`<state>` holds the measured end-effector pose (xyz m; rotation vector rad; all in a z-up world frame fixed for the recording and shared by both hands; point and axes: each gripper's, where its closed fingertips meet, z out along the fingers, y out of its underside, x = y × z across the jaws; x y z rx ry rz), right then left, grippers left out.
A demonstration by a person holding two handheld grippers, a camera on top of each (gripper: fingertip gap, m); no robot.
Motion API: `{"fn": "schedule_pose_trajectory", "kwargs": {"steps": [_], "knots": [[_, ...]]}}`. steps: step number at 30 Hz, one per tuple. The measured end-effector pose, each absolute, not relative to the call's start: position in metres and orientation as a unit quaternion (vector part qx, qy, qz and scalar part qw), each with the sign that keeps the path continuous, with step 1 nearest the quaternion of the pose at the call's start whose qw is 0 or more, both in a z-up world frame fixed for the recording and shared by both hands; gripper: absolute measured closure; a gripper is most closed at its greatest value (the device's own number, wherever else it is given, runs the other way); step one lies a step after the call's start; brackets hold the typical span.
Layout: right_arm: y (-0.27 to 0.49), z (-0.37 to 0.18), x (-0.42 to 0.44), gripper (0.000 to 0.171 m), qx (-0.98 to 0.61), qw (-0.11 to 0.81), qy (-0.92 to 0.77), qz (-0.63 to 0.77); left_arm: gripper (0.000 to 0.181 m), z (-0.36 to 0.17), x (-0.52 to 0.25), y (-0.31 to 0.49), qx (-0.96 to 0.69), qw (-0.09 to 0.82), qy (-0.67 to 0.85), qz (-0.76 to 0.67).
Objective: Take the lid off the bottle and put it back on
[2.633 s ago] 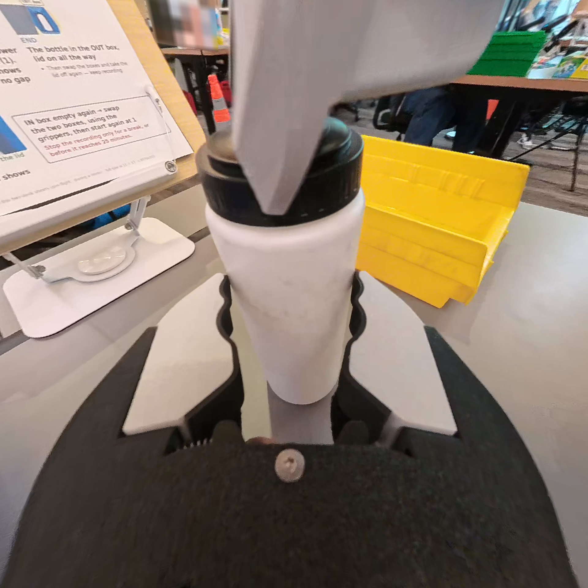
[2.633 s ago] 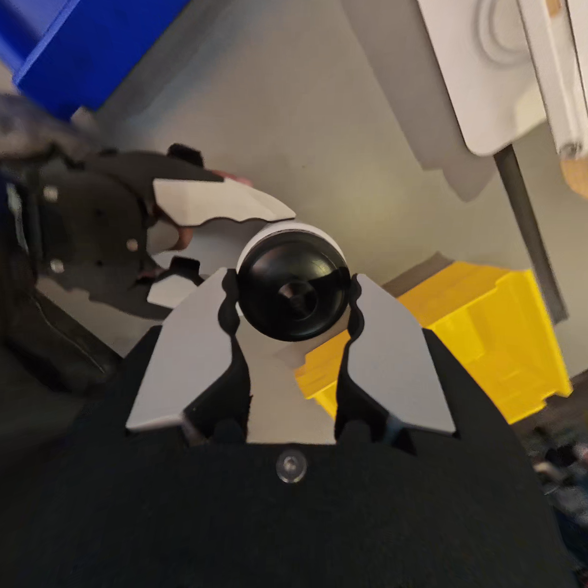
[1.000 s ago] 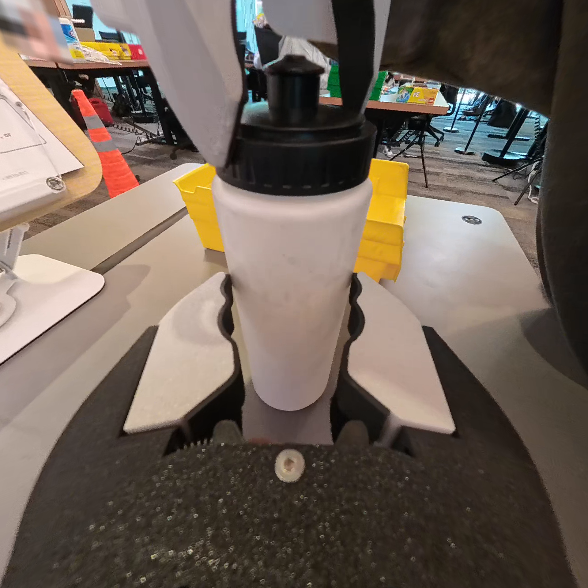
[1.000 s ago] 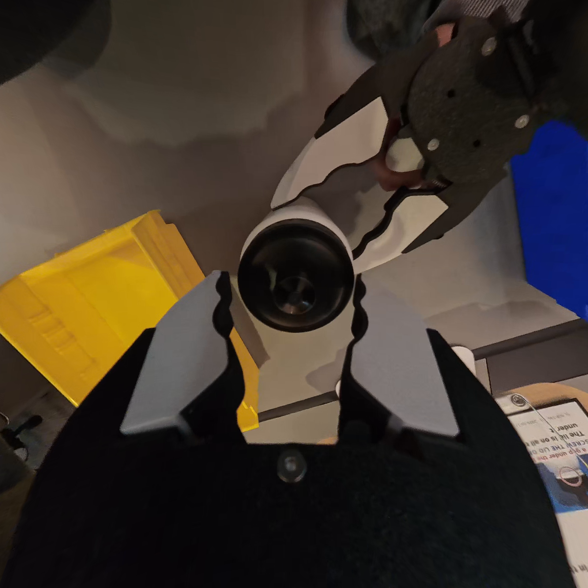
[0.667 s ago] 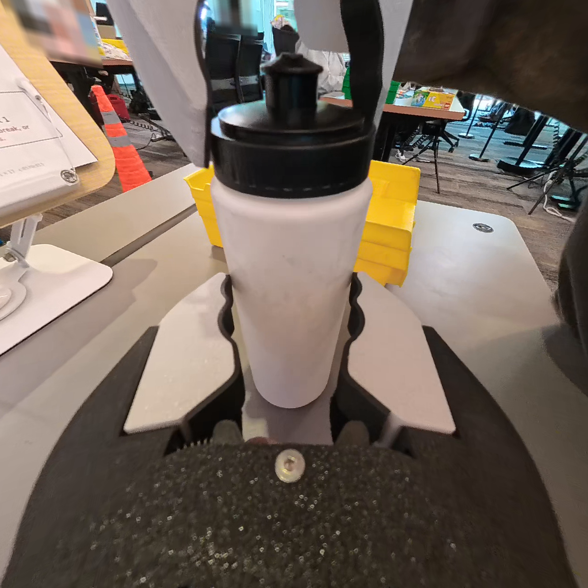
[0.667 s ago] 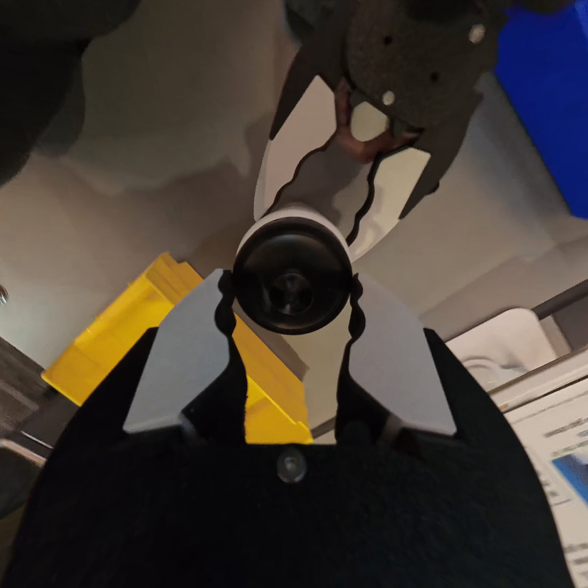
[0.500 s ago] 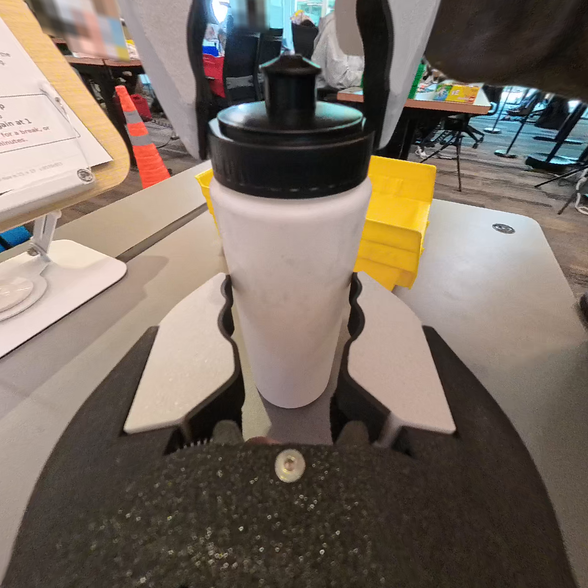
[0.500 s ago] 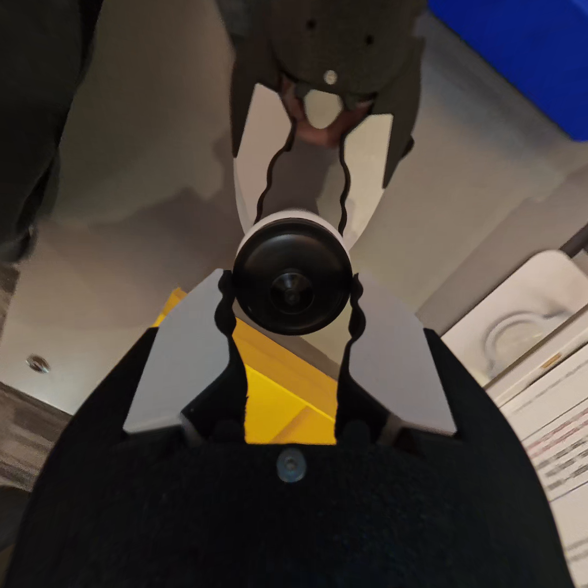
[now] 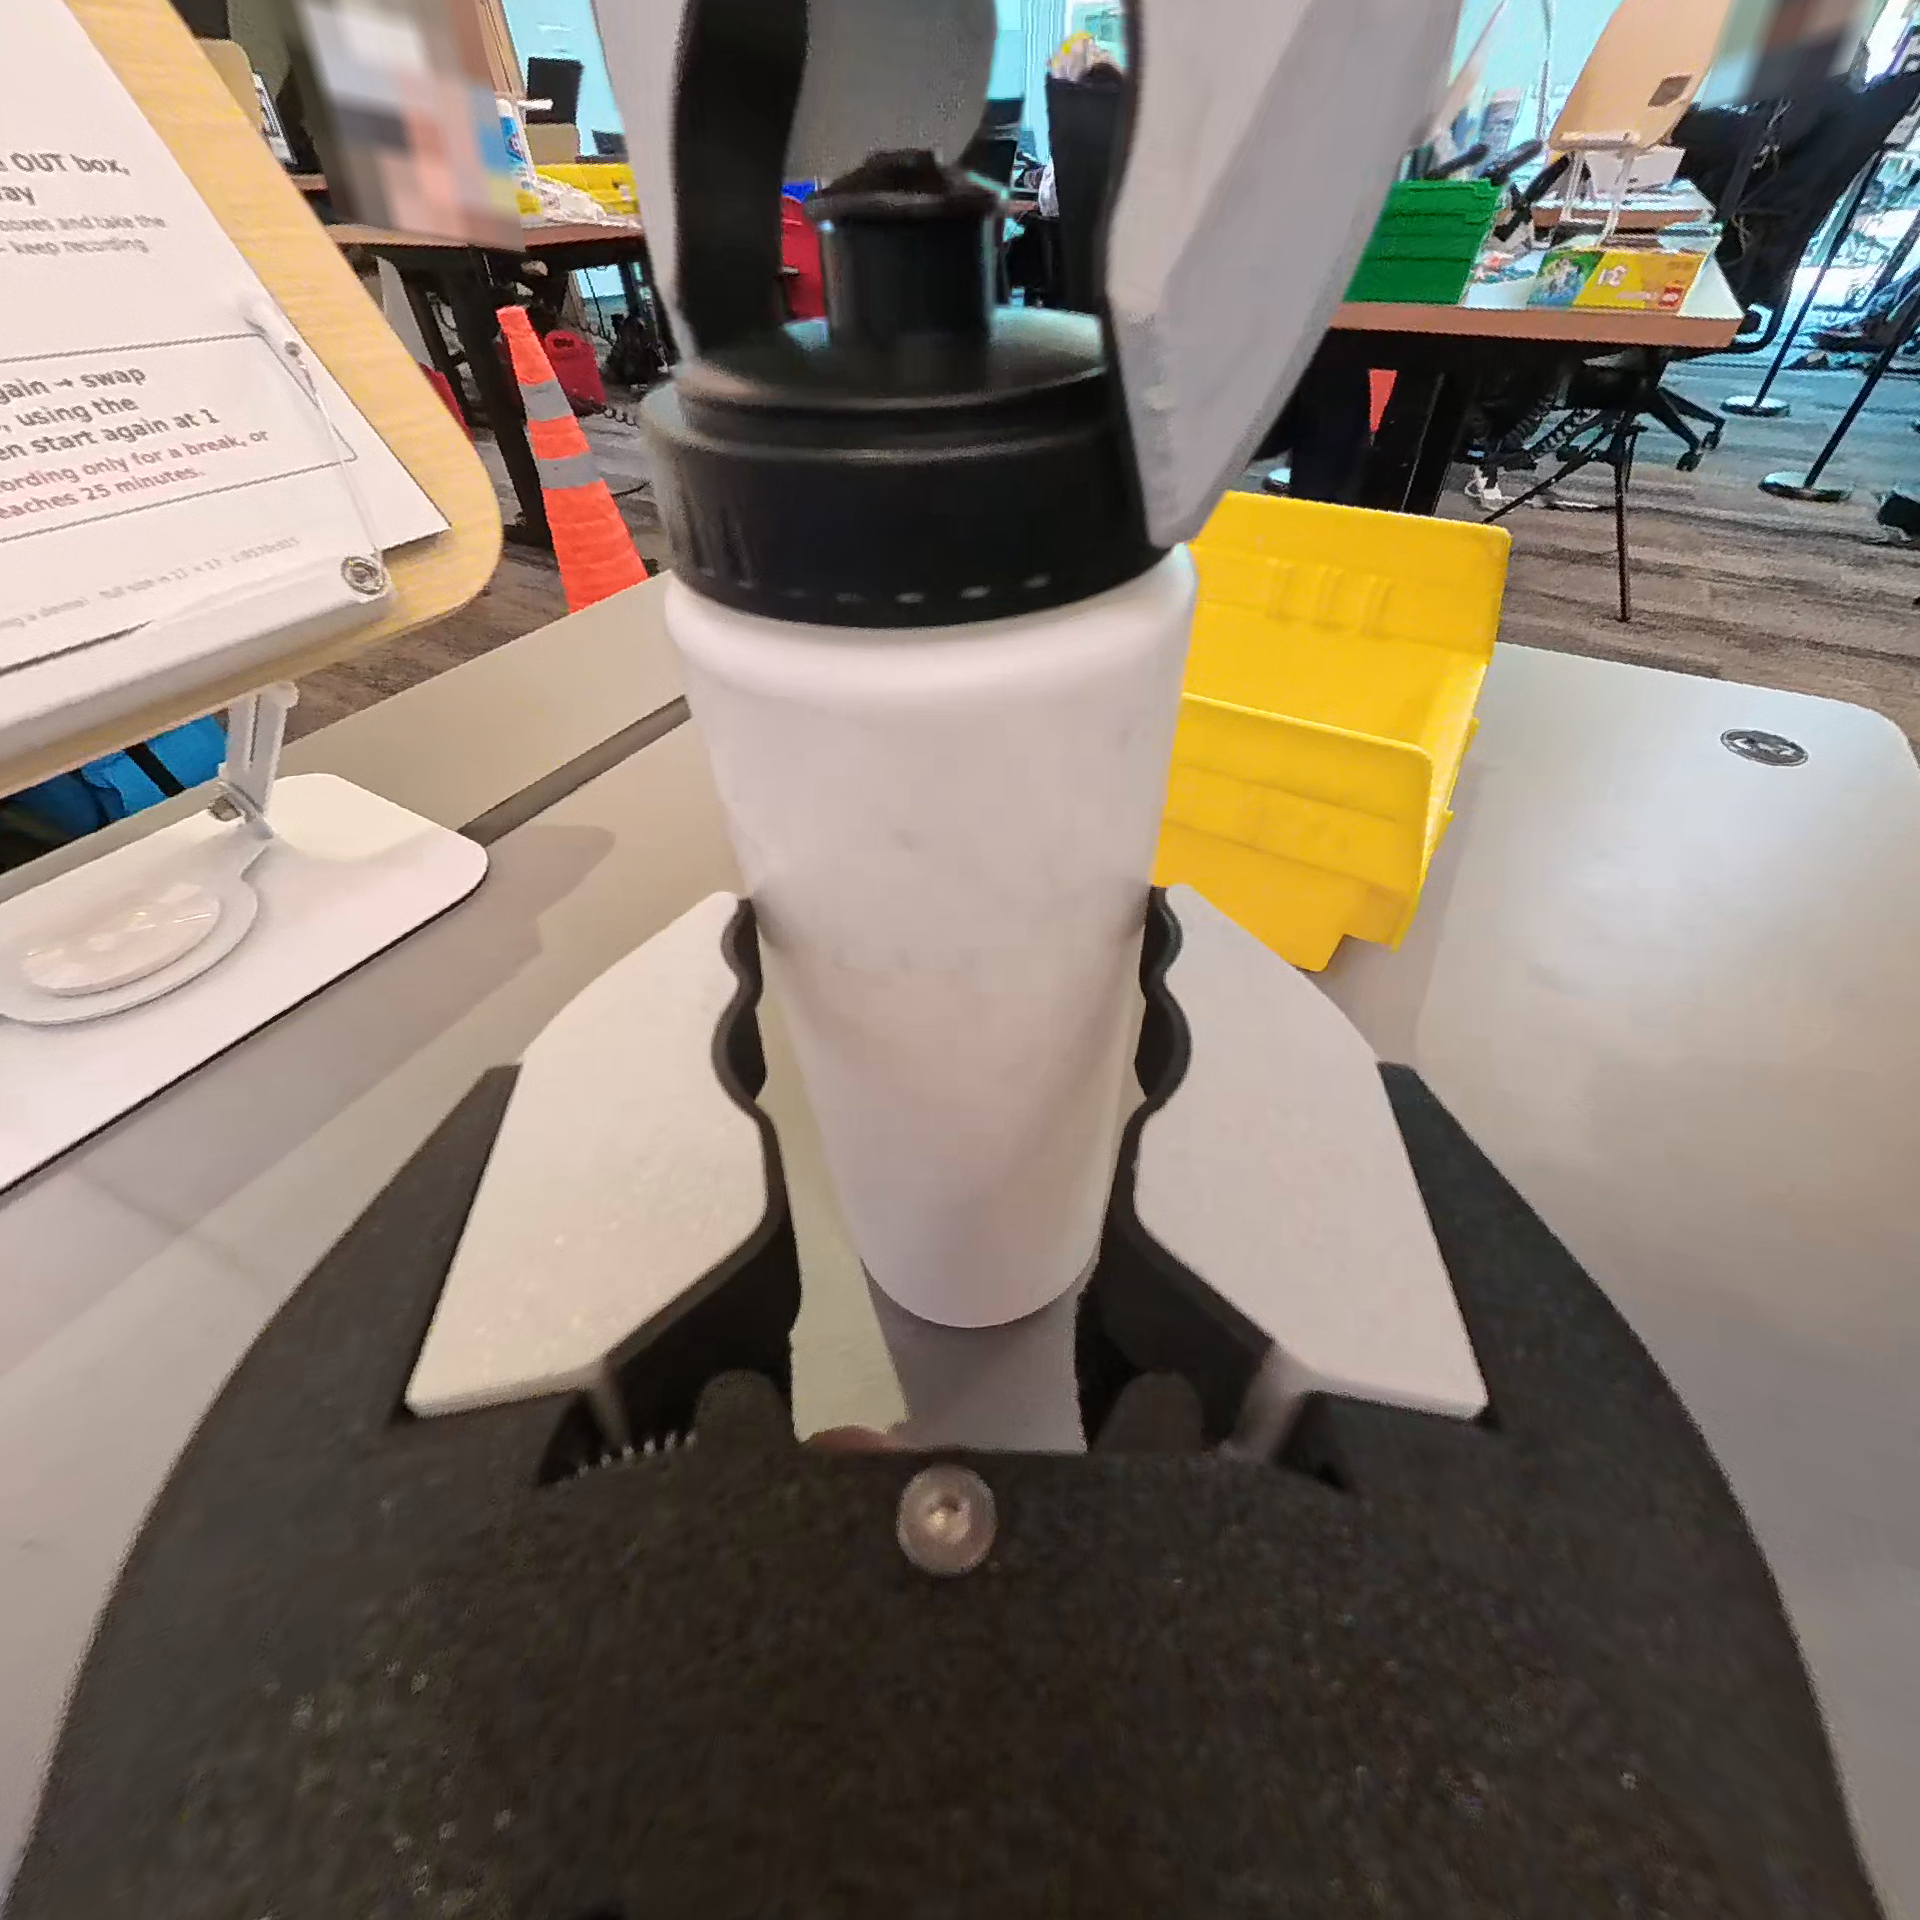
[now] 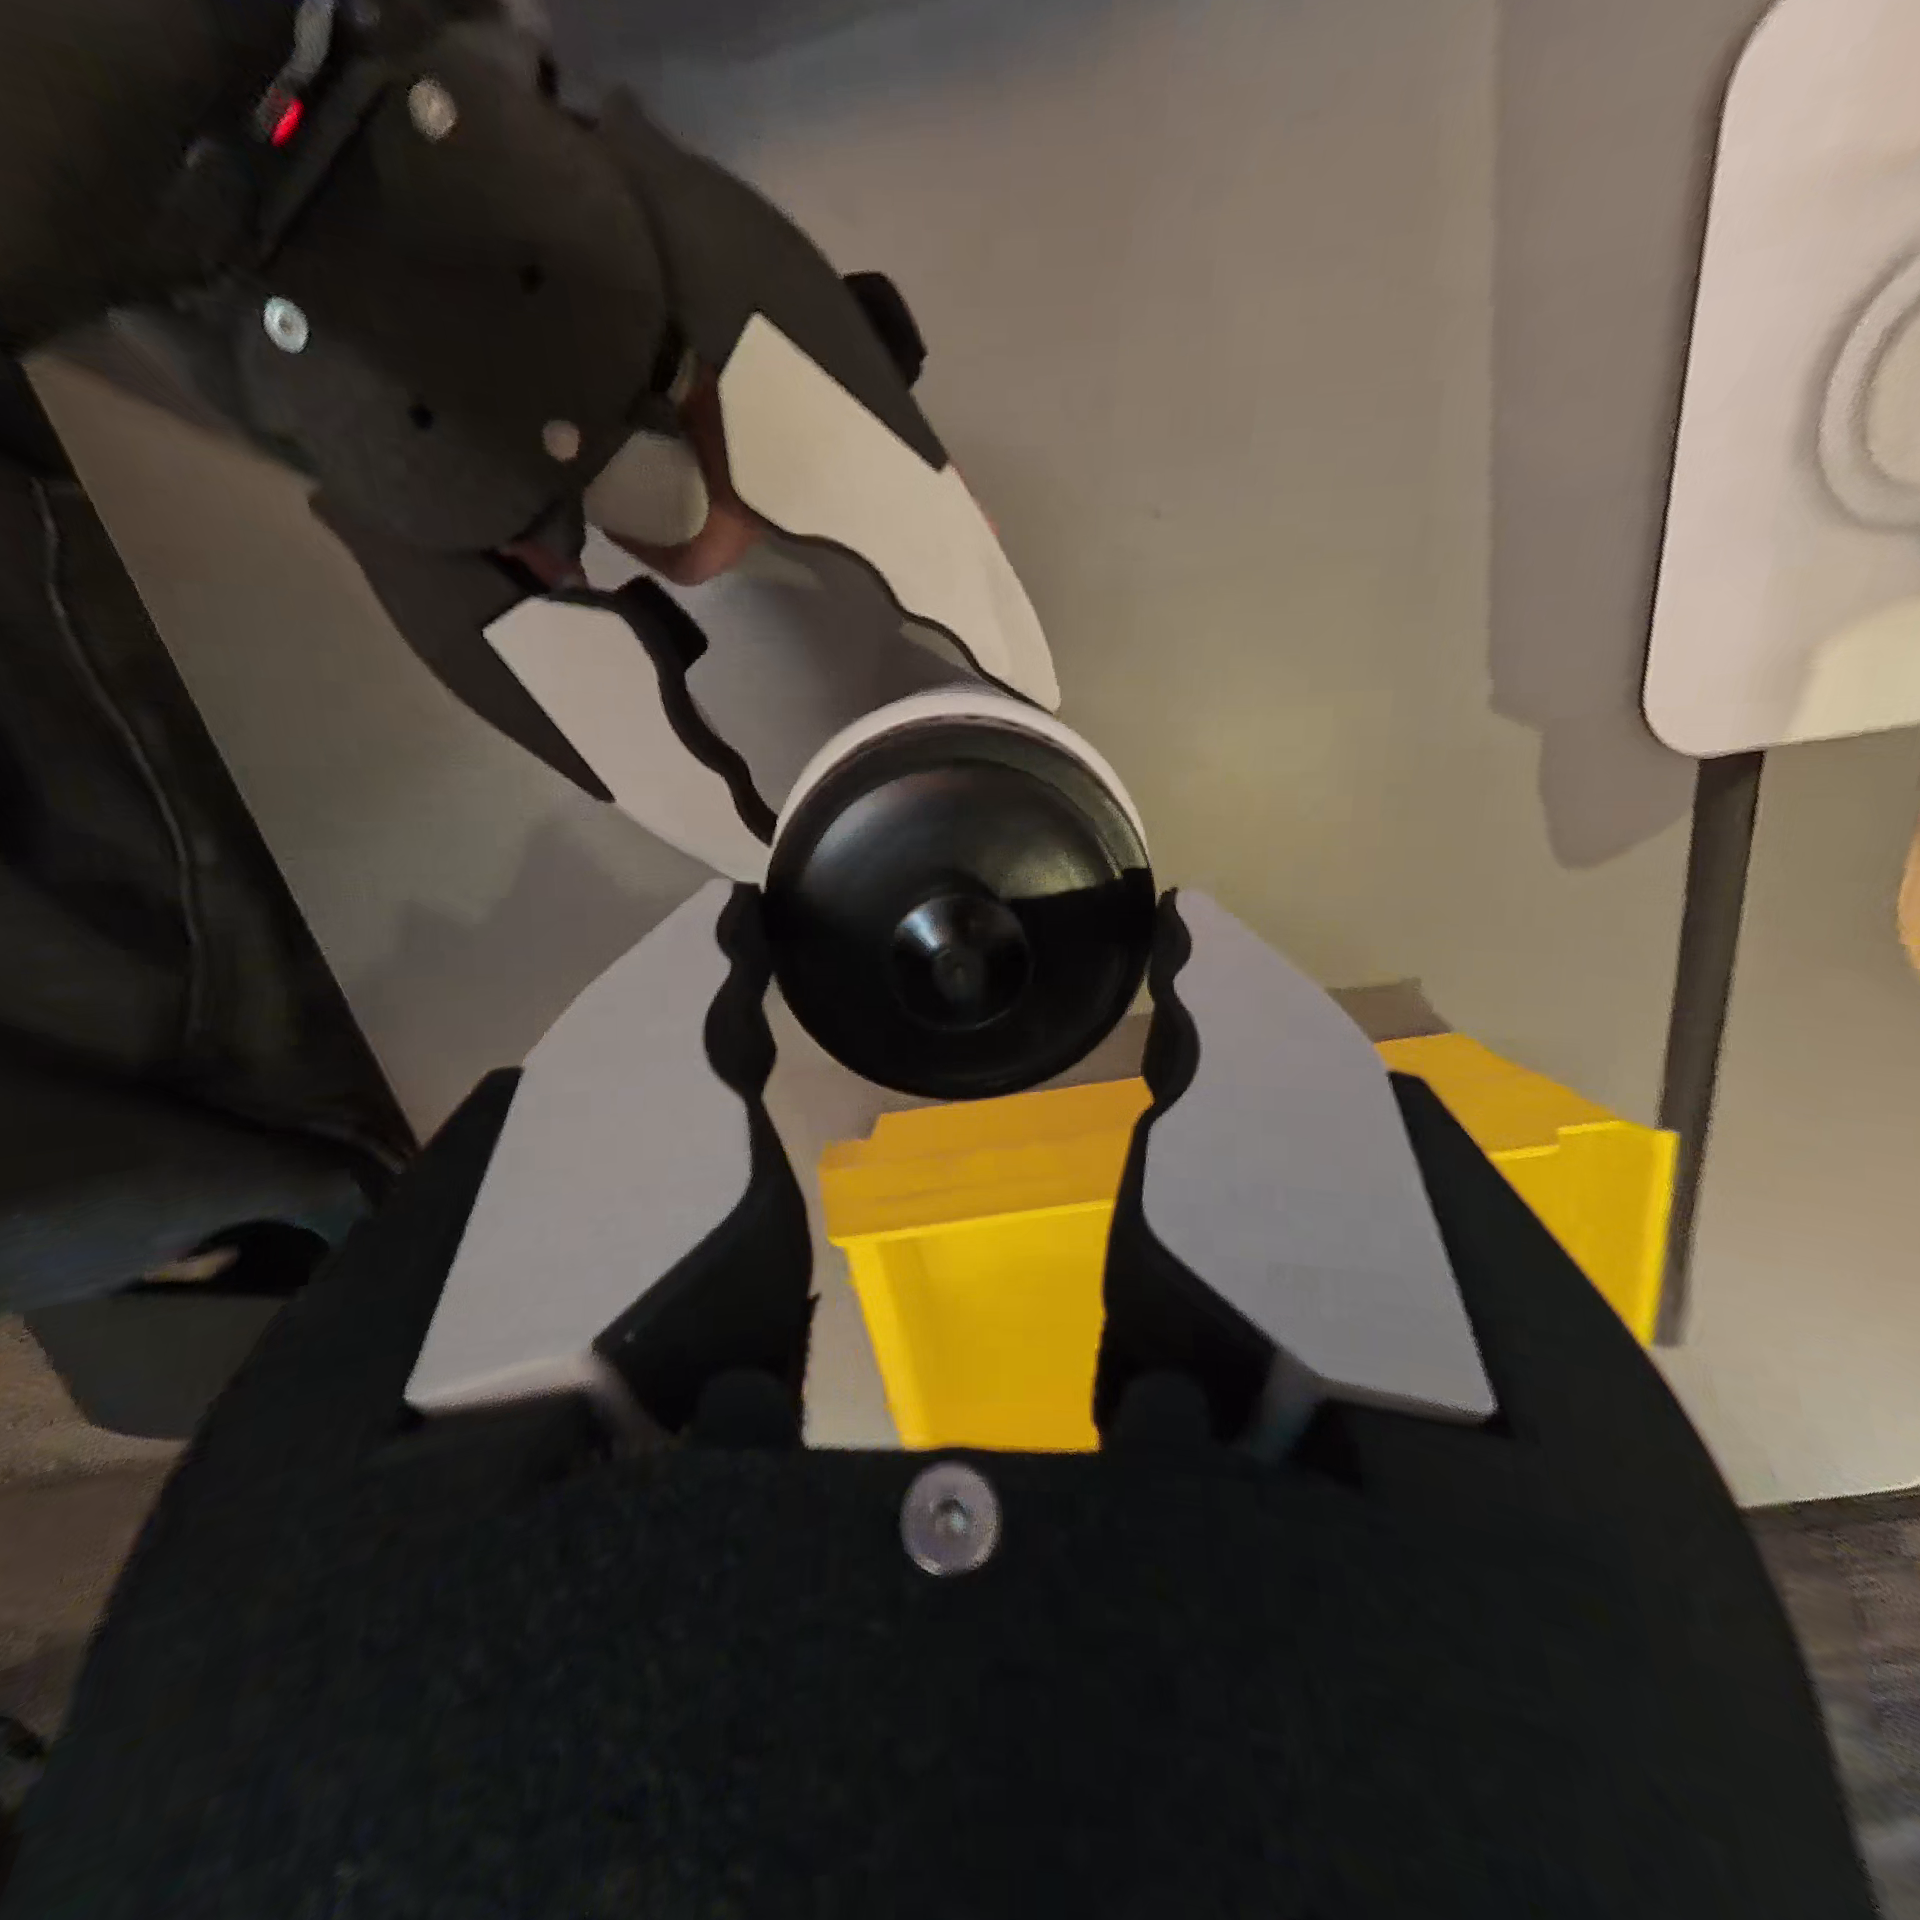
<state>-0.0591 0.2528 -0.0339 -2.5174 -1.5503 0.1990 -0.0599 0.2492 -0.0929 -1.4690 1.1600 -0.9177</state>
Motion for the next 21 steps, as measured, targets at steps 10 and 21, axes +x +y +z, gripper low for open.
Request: {"fn": "schedule_pose_trajectory", "kwargs": {"steps": [10,21], "knots": [[0.2585,-0.0353,-0.0647,0.100,-0.917,0.130,-0.375,0.034,0.111,-0.0941,-0.0608,0.2507,-0.615,0.518,0.476,-0.356],[0.2623,-0.0359,-0.0637,0.101,-0.942,0.178,-0.285,0.012,0.111,-0.0945,-0.0592,0.2503,-0.618,0.526,0.475,-0.341]]}}
